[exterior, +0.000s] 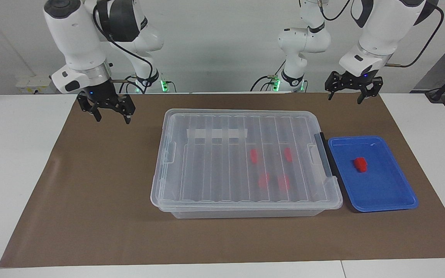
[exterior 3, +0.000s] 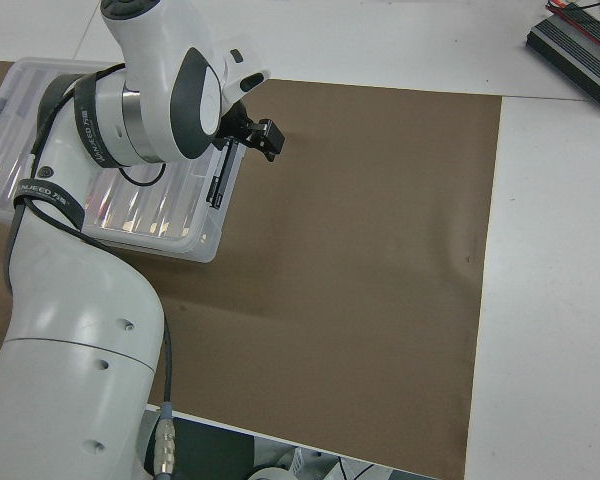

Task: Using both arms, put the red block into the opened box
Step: 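Move the right gripper to the edge of the clear lid, then slide the clear lid with the right gripper away from the blue tray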

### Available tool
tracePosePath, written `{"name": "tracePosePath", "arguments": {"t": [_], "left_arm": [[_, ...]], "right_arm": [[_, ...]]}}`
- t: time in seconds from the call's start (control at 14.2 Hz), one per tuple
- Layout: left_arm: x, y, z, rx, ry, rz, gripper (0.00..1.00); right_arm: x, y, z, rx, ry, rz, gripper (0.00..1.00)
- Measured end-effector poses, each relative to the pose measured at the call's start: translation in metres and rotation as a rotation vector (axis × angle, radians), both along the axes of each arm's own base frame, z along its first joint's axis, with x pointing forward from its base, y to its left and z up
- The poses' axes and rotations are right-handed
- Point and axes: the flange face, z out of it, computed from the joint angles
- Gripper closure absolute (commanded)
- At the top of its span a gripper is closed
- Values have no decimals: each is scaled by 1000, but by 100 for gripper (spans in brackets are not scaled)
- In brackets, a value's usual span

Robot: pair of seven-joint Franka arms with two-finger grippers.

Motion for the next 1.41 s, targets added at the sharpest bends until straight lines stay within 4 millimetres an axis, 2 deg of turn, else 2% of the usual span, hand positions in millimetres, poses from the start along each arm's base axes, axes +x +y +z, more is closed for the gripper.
{"name": "tracePosePath", "arguments": {"t": [0.21, 0.49, 0.78, 1.41], "left_arm": [[0, 2, 0, 1, 0, 4, 0], [1, 3, 0, 4, -1, 9, 0], [0, 2, -1, 8, 0, 7, 0], [1, 4, -1, 10, -2, 14, 0]], "right_arm": [[8, 32, -28, 17, -13, 10, 1], [16, 60, -60, 30, 5, 29, 1], [19, 60, -73, 21, 23, 33, 3], [17, 50, -81, -18, 53, 66, 4]]}}
